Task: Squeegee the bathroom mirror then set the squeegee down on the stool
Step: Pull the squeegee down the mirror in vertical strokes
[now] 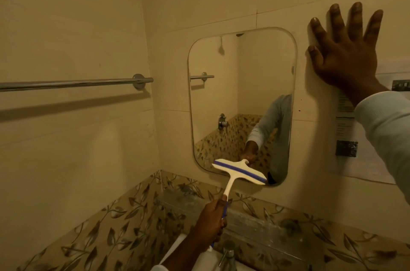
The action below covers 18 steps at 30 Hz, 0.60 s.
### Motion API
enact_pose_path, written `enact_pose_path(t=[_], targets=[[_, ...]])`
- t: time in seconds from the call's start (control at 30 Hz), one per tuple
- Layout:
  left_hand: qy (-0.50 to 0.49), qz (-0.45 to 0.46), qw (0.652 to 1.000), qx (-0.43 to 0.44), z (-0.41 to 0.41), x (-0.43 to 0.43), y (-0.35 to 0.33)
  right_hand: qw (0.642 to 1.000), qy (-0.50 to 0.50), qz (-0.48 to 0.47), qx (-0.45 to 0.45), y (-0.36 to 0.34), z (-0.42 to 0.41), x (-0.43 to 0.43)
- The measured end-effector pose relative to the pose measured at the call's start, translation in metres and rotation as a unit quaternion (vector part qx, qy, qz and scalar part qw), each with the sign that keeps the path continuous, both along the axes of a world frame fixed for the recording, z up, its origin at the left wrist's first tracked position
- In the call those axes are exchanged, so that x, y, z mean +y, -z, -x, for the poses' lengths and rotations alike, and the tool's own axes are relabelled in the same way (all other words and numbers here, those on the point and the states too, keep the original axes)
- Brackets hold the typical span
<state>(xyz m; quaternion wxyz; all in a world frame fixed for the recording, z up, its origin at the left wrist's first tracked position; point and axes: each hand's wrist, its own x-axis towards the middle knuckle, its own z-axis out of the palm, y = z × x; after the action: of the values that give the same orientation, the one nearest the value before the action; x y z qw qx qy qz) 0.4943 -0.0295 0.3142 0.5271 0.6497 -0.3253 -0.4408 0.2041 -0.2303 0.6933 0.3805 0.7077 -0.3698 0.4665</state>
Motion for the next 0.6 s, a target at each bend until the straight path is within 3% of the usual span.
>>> enact_pose_path(t=[0.27,0.6], targets=[[-0.055,0.037,0.998,0.009,-0.012,0.014,-0.007,1.000,-0.001,-0.010,0.003,0.002,0.000,0.003],[-0.132,0.266,0.954,-0.050,-0.048,-0.010,-0.212,1.000,0.006,-0.010,0.004,0.001,0.001,-0.004]])
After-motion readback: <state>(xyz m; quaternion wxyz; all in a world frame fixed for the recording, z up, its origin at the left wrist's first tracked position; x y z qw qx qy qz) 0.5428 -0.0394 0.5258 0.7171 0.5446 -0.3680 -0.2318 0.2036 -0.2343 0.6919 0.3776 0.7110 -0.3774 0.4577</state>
